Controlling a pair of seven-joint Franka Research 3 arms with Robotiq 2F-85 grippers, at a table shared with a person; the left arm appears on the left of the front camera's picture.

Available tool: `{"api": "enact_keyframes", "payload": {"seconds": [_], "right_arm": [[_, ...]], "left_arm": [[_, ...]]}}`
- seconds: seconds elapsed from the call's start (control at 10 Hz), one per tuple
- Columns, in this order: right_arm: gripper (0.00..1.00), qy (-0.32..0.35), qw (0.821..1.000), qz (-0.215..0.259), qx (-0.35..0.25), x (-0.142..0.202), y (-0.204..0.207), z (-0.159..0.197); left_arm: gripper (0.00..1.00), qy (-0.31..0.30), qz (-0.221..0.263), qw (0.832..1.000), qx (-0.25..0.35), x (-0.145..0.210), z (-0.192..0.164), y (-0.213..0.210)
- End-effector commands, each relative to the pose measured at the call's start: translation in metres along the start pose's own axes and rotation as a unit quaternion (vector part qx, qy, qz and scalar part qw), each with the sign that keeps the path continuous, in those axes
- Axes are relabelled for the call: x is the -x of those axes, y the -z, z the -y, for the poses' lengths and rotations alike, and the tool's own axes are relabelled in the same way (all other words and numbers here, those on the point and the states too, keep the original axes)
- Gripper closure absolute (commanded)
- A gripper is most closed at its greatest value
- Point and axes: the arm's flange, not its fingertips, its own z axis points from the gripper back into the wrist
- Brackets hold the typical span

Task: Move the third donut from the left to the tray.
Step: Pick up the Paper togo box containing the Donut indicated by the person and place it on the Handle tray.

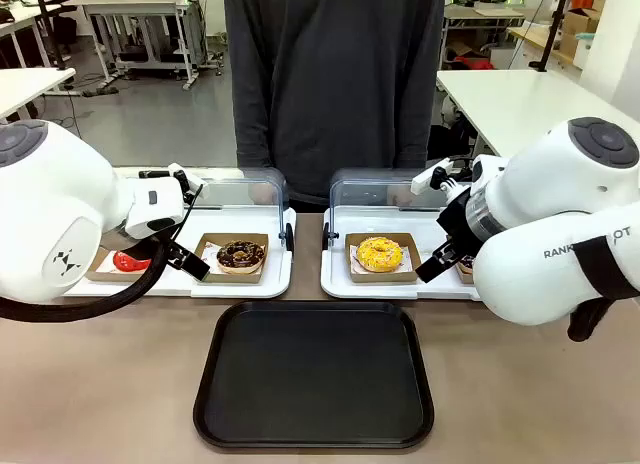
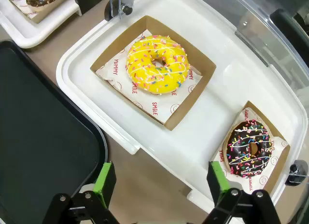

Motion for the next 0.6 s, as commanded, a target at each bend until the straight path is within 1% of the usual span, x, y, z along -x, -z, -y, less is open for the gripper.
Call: {"api": "enact_keyframes", "payload": {"seconds": [0.0,0.5], "right_arm": [[0.0,0.0,1.0,0.0,0.0,-0.0001,0.0,0.0],[0.0,0.0,1.0,0.0,0.0,-0.0001,0.0,0.0]], "left_arm": [[0.0,0.0,0.0,1.0,0.0,-0.0001,0.0,-0.0001],[0.0,0.0,0.0,1.0,0.0,-0.0001,0.0,-0.0001]]}}
